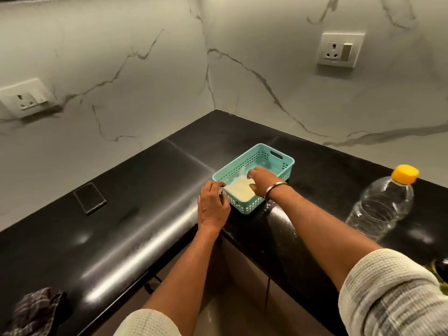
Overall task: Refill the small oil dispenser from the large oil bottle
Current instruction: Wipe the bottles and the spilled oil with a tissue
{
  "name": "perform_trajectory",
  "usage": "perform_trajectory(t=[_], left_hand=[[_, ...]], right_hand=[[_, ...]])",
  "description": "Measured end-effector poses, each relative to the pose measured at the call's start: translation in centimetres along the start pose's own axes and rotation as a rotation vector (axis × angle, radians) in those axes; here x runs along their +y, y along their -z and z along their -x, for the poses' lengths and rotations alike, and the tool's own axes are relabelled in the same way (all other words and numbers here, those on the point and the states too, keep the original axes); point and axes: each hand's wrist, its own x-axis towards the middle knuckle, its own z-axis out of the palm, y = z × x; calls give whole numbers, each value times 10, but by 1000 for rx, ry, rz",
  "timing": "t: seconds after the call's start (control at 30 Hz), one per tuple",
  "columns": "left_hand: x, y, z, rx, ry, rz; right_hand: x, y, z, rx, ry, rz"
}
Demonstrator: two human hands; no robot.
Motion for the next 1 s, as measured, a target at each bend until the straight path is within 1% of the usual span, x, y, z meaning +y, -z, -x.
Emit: perform_trajectory(t=[0.13, 0.4, 0.57, 0.67, 0.87, 1.0], left_hand=[[-10, -8, -18, -32, -11, -13], [-19, -17, -43, -68, -61, -32], [-24, -20, -50, -64, -69, -17], [-25, -22, -54, -68, -65, -19], [-24, -26, -60, -66, -56, -5], [-24, -24, -61, -52, -43, 5]], right_hand=[[4, -16, -23, -126, -43, 67], [5, -32, -60, -253, -105, 197], [4, -43, -69, -283, -155, 240], [4, -45, -70, -272, -172, 245], [8, -41, -69, -240, -159, 190], [9, -31, -64, -218, -141, 88]])
